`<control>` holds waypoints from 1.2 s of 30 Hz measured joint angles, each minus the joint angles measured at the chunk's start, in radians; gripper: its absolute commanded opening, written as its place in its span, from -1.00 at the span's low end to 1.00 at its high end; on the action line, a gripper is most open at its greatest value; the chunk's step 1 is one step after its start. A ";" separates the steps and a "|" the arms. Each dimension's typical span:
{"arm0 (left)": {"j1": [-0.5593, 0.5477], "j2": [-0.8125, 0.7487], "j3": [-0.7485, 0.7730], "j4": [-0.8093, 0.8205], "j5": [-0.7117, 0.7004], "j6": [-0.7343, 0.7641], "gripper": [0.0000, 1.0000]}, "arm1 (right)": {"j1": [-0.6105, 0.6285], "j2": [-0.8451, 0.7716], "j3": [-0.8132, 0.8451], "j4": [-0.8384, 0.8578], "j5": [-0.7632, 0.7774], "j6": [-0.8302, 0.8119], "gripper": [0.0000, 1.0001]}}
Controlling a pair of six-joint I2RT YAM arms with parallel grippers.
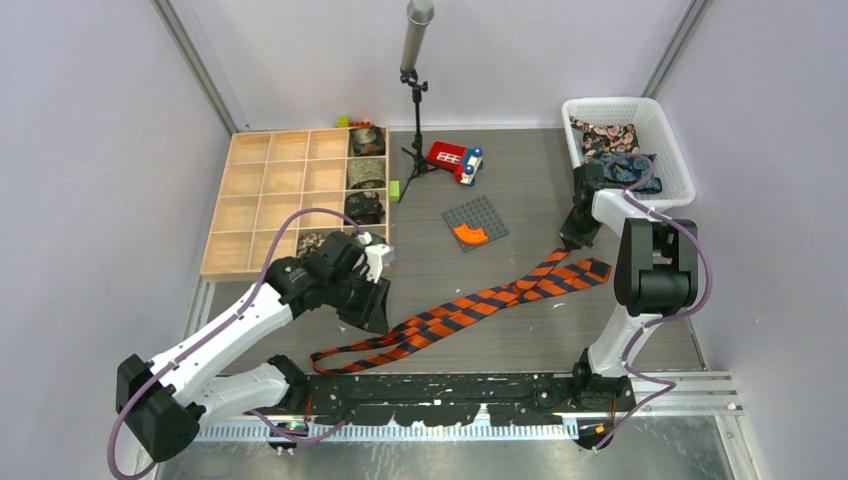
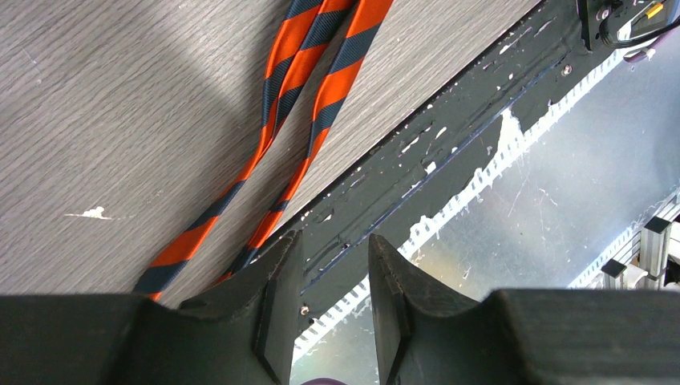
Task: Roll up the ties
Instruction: Flatten out the tie at the center of the board.
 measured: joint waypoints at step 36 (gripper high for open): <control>0.000 -0.009 -0.010 0.010 0.000 -0.004 -0.45 | -0.202 -0.390 -0.373 0.050 0.112 0.143 -0.99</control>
